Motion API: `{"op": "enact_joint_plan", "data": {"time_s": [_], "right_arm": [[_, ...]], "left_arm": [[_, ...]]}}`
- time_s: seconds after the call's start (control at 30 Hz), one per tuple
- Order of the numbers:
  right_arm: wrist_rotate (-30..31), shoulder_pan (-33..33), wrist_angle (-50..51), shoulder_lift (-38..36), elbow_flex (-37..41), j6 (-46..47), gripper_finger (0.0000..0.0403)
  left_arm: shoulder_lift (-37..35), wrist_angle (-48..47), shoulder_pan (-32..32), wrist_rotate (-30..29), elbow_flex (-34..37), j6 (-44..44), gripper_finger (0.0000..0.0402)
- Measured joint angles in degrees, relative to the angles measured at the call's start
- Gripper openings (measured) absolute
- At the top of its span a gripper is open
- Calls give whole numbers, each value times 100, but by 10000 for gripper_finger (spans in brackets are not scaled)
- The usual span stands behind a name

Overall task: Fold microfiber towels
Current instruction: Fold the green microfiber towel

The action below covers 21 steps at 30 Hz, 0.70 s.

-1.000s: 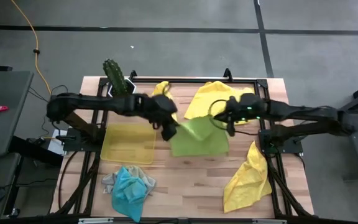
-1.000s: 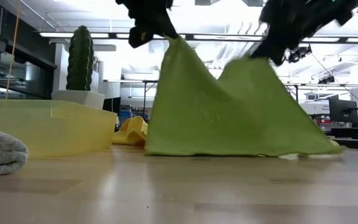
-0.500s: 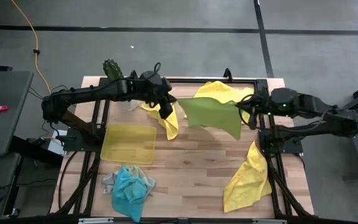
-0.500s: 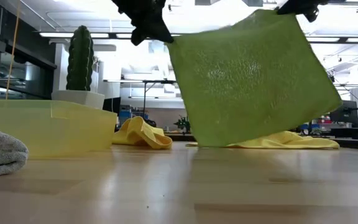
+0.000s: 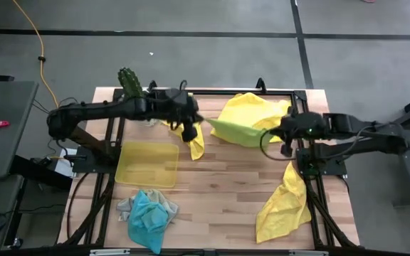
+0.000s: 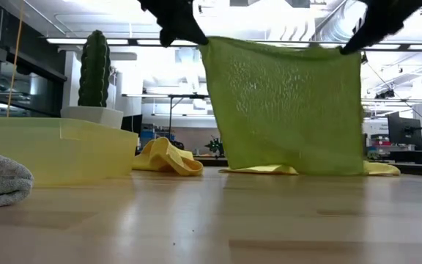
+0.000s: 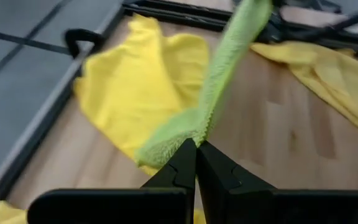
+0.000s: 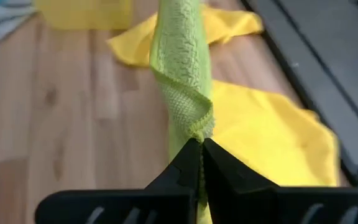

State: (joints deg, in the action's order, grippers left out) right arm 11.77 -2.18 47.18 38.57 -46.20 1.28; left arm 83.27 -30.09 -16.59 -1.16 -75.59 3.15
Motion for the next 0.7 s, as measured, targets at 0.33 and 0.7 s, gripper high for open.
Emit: {"op": "enact_joint_plan", "data": {"time_s": [0.33,0.7], "right_arm": [[-393,1267,-780,5,1111,1050,0],[-391,2733,-1686,339,1805,3333,0]], "left_arm": [[57,184,1974,-610,784,1985,0],[952,1642,2900,-853,1696,3670,0]]}}
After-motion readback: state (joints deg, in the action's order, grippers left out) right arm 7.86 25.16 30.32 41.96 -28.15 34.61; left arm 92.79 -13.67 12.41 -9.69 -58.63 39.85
